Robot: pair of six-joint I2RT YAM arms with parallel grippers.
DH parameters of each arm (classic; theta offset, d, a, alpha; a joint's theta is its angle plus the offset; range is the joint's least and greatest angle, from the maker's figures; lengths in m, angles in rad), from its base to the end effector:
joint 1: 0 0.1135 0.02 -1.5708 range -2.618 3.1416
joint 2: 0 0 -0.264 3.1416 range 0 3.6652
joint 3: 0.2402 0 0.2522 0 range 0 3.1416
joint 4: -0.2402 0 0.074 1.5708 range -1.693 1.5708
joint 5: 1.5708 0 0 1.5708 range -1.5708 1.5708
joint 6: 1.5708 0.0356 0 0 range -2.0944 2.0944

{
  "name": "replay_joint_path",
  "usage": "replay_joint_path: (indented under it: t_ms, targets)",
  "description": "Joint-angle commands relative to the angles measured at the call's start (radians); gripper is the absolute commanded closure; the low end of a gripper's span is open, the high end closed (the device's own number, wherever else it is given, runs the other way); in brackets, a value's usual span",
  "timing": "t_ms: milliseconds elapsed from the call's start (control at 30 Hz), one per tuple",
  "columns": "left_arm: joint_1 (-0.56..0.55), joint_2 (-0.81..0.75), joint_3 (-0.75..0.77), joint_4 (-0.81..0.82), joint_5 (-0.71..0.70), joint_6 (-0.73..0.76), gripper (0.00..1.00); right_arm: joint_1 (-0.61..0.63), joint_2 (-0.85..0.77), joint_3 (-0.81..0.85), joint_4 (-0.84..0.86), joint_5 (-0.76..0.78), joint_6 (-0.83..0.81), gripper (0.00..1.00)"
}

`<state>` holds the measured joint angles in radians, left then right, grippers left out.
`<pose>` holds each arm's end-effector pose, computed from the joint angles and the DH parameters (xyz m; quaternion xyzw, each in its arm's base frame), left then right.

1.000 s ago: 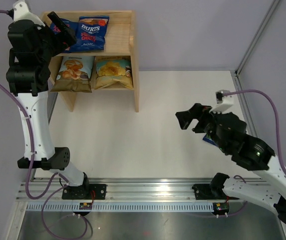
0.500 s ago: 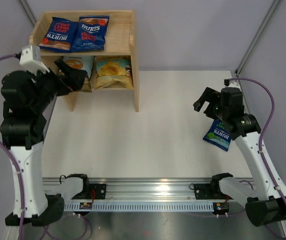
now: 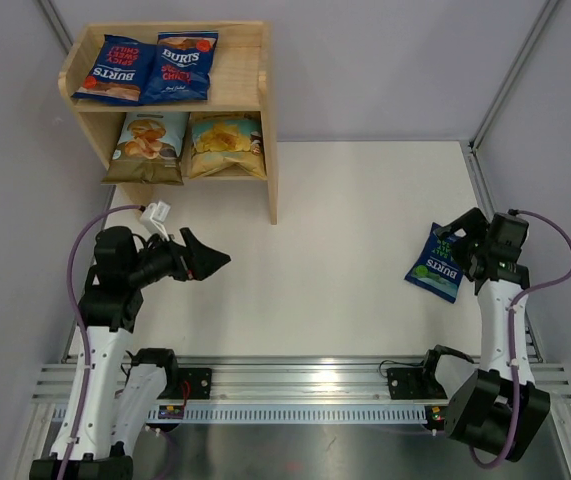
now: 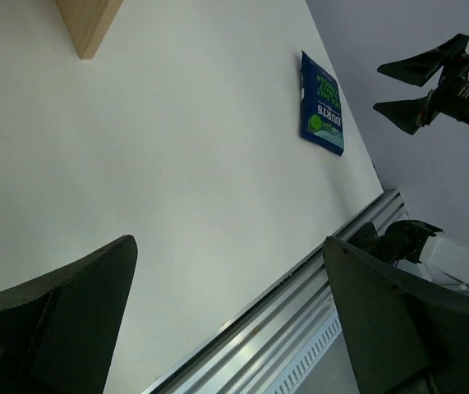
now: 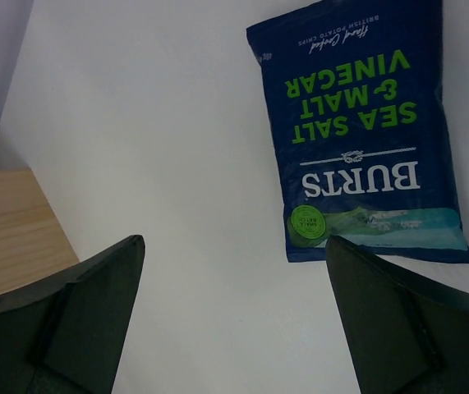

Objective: Place and organize the chips bags onto the shelf

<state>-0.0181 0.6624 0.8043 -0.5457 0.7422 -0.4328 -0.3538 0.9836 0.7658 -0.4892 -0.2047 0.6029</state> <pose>0.1376 -0.0266 0.3305 0.0354 0.8022 -0.4098 0.4328 0.1982 -0.0655 0.2682 0.3779 0.8217 0.1438 0.4017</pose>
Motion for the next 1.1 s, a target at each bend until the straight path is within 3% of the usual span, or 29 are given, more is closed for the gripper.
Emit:
replay_joint_path:
  t_ms: [0,233,467,800,1067]
  targets:
    - [-0.005,-0.030,-0.034,0.093,0.057,0.025,0.01,-0.011,-0.028,-0.035,0.072,0.146,0.008,0.01]
    - [-0.011,-0.034,-0.076,0.061,-0.027,0.065,0.01,-0.088,0.065,-0.128,0.130,0.179,0.086,0.01]
    - [-0.022,-0.124,-0.088,0.033,-0.113,0.075,0.01,-0.122,0.150,-0.161,0.245,0.237,0.034,0.01]
    - [-0.065,-0.122,-0.083,0.021,-0.116,0.086,0.01,-0.166,0.453,-0.120,0.316,-0.004,-0.017,0.01]
    - [-0.071,-0.122,-0.080,0.021,-0.118,0.088,0.01,-0.166,0.490,-0.158,0.370,-0.180,-0.006,0.25]
